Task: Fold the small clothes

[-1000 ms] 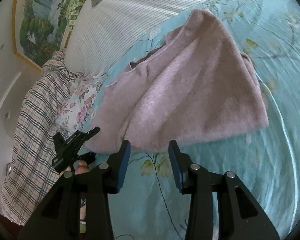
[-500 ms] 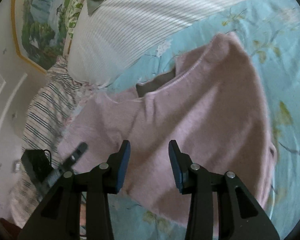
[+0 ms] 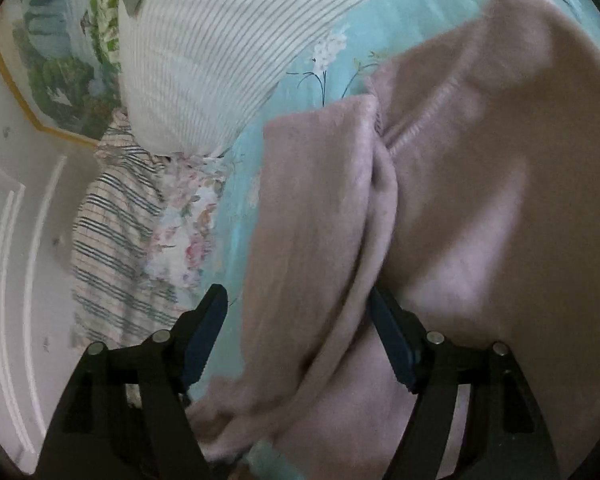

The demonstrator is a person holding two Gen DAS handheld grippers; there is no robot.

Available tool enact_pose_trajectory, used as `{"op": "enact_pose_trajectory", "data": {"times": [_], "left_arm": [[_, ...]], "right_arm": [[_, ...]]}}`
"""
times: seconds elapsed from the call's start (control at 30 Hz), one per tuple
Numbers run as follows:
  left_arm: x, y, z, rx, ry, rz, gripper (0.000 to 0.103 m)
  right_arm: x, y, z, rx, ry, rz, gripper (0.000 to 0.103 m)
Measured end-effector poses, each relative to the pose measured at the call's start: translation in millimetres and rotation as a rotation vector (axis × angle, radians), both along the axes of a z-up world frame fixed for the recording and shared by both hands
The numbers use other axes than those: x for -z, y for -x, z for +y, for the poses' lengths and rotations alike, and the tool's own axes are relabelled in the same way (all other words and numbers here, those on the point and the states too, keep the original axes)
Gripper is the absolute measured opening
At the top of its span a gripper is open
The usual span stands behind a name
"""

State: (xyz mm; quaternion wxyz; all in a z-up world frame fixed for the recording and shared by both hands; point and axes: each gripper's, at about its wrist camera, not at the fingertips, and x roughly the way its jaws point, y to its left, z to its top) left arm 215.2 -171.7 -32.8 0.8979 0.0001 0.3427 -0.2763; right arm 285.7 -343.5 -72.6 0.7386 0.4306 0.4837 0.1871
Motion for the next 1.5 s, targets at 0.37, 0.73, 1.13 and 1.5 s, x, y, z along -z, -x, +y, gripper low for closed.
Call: {"op": "enact_pose_trajectory", "data": {"times": [0.37,0.73,1.13,1.5], "left_arm": [[-35.4,25.5,-25.6,0.055,0.032,-0.043,0.009],[2.9,18.6,-106.9,0.214,0.071,0.096,0.010],[17.2,15.1,-103.0,0.265,0.075,0.182,0.025],[-5.7,20.5,-1.0,0.152,0.198,0.229,0.084]], "right_arm": [[-61.7,-21.7,11.1,-0.051,0.277,-0.174,0.025],[-27.7,26.6,-84.4,0.062,0.392,-0.057,0.024],[-27.4,44.4,-88.7,0.126,0.441,-0.024,0.034],[-48.7,91.5,-91.1,0.207,0.418,-0.047,0.077]]}}
